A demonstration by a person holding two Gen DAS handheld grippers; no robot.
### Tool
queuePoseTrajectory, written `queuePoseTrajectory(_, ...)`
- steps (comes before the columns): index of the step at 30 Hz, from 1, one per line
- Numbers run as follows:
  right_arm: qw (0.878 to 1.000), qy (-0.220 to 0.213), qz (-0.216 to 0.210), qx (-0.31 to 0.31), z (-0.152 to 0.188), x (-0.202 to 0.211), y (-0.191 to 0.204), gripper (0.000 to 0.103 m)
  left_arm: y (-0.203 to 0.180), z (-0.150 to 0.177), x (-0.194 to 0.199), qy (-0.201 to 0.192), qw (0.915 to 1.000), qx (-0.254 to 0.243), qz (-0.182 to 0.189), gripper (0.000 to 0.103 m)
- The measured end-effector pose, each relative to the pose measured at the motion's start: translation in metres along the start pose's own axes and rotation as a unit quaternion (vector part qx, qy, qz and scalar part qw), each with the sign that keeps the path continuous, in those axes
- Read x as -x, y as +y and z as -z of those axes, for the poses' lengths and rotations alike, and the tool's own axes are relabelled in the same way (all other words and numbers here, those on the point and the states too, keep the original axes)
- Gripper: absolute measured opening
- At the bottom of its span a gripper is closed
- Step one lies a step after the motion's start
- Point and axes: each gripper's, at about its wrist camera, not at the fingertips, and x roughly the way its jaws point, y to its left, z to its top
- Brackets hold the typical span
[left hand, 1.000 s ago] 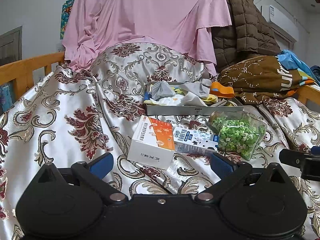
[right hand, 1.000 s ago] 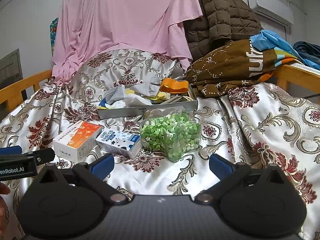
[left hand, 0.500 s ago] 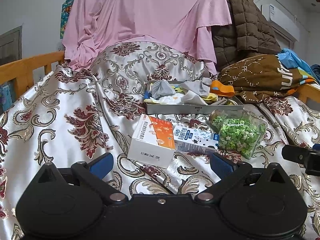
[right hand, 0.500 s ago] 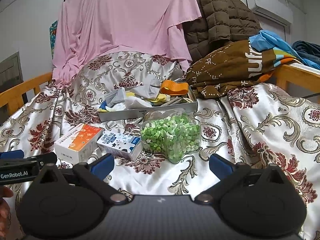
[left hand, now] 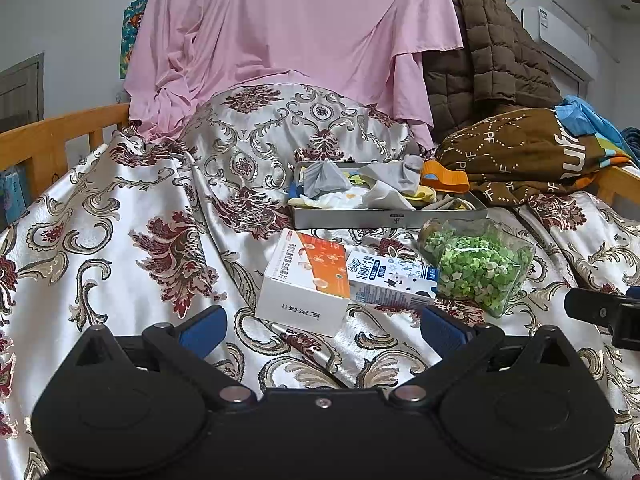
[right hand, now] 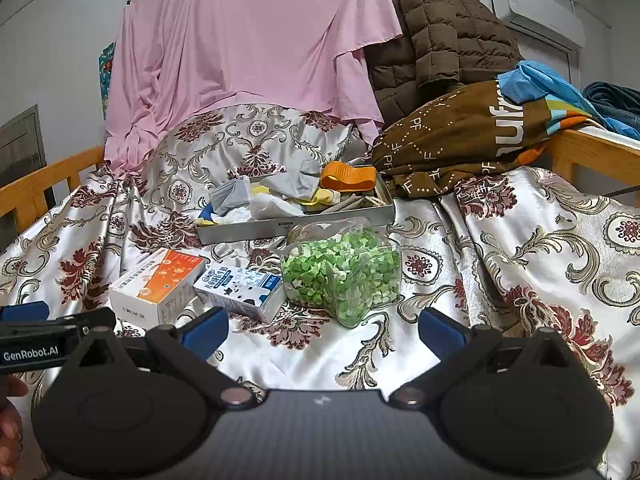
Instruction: Organize soft objects
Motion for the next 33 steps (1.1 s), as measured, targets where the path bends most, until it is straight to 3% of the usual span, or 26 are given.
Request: queuePoseTrajectory(33,1.0,0.004,0.006,-0.003,0.0001,0.0,-0.0024,0.103,0.0005,0.0002,0.0,0.002,1.0,-0.003,0.0,0.102)
